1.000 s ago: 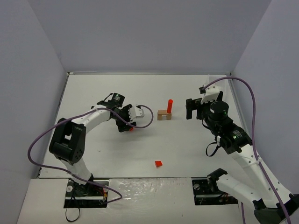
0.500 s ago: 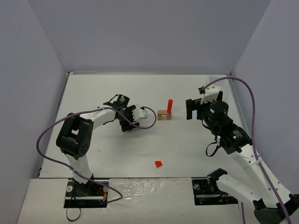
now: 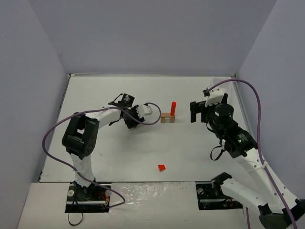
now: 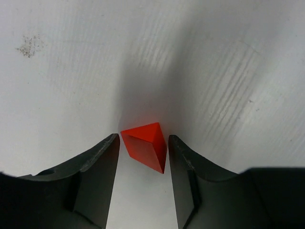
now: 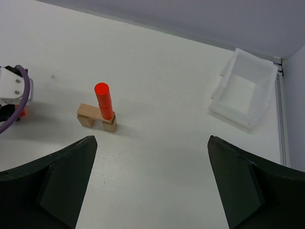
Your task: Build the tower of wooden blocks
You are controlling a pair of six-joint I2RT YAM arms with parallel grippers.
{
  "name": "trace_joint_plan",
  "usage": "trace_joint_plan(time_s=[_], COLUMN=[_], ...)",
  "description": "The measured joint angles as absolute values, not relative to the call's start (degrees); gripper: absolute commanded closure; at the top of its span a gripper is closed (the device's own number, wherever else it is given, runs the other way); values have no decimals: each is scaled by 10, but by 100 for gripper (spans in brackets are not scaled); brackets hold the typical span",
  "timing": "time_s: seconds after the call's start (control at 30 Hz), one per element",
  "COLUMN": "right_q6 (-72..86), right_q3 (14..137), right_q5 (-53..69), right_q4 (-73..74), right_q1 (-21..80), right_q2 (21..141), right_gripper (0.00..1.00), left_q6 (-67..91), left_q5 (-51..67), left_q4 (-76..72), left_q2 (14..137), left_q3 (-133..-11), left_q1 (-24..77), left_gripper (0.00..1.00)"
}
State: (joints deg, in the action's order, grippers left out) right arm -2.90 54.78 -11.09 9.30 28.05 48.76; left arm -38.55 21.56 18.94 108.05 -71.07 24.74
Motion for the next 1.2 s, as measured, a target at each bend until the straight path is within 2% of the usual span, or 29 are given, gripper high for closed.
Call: trace_joint_plan(time_s=[0.23, 0.43, 0.5, 0.57, 0.67, 0.73, 0.8, 0.87, 0.93, 0.97, 1.03, 1.13, 1.2], right_q6=[-29, -29, -29, -29, -29, -29, -29, -29, -29, -29, -29, -29, -29], right_q3=[548, 548, 548, 548, 548, 548, 548, 548, 548, 548, 548, 548, 548], right_q5=[-111, -111, -111, -111, -111, -111, -111, -111, -111, -111, -111, -111, -111], right_q4=[93, 93, 93, 93, 93, 93, 93, 93, 93, 93, 93, 93, 93], right_q1=[281, 281, 281, 281, 281, 281, 281, 281, 281, 281, 281, 281, 281], right_q2=[483, 483, 483, 483, 484, 484, 484, 484, 484, 484, 484, 484, 484], right_gripper=[0, 0, 0, 0, 0, 0, 0, 0, 0, 0, 0, 0, 0], left_q6=[-274, -138, -77, -4, 111, 171, 222, 268, 301, 315, 337, 351, 352], left_q5=[158, 87, 62, 31, -18, -45, -66, -80, -82, -82, -80, -76, -75], left_q4=[186, 187, 189, 197, 212, 219, 226, 233, 240, 243, 248, 254, 255], left_q2=[1090, 1090, 1090, 1090, 1090, 1090, 1090, 1090, 1090, 1090, 1090, 1090, 1088], left_q3=[-725, -736, -738, -740, -743, -744, -745, -746, -750, -752, -757, -765, -769], left_q1=[254, 262, 265, 267, 270, 271, 274, 276, 277, 278, 280, 282, 284], left_gripper=[76, 82, 88, 100, 100, 95, 82, 74, 60, 59, 49, 40, 39])
